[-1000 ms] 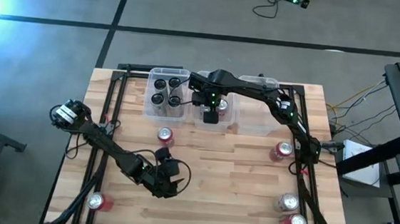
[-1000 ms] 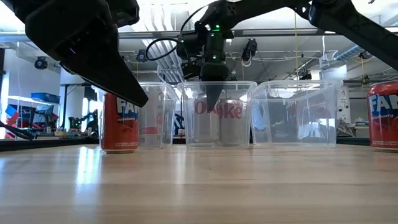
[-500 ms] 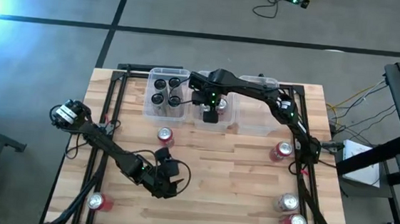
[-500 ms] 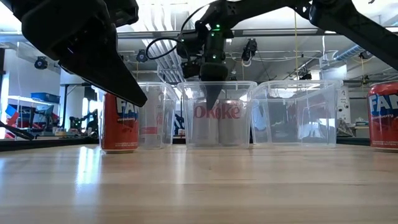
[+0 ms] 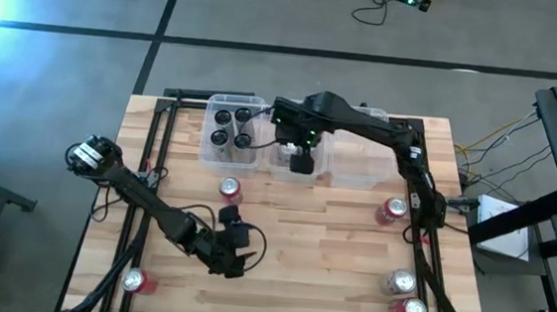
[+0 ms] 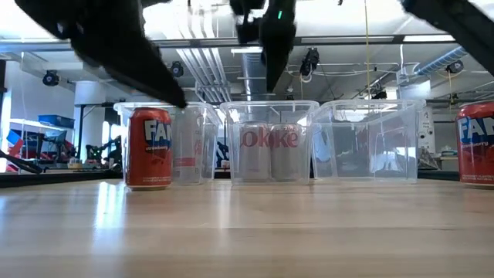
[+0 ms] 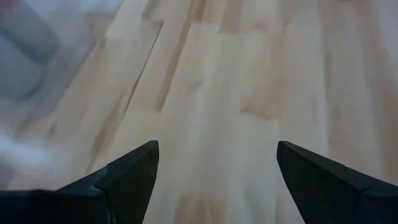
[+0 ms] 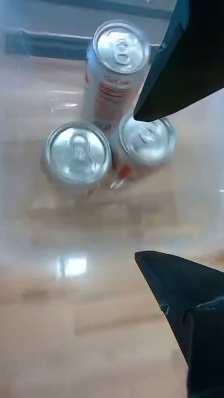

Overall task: Sort soda cans
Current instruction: Put the red-silver soda can into the middle transparent bin

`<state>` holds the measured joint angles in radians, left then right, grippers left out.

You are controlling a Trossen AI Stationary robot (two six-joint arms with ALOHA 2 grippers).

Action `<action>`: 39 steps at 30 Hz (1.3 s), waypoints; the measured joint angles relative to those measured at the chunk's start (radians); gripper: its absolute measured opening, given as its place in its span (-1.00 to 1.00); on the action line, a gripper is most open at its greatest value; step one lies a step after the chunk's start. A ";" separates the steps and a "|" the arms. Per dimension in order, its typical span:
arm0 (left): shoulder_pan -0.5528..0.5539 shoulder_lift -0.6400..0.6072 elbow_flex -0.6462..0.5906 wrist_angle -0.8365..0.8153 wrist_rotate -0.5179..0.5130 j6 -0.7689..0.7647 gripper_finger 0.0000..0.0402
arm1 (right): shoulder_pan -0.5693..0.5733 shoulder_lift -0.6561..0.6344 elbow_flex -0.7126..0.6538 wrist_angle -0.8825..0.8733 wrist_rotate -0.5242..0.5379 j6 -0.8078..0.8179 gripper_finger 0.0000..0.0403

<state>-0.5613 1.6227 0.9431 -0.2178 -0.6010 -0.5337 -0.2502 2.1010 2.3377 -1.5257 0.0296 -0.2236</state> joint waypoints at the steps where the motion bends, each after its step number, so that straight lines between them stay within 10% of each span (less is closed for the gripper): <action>1: 0.000 -0.014 0.003 0.000 0.002 0.028 0.54 | 0.020 -0.028 0.000 -0.005 0.000 0.027 0.74; 20: 0.017 -0.157 -0.021 0.226 0.077 0.483 0.42 | 0.748 -0.374 -0.440 -0.046 0.100 1.044 0.64; 27: 0.032 -0.105 -0.022 0.361 0.059 0.617 0.42 | 0.993 -0.392 -0.606 -0.034 -0.114 1.562 0.87; 39: 0.062 -0.080 0.033 0.401 0.067 0.669 0.42 | 1.160 -0.563 -0.842 -0.008 -0.094 2.079 0.99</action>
<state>-0.4990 1.5425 0.9761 0.1834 -0.5337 0.1352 0.9098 1.5377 1.4953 -1.5338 -0.0640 1.8557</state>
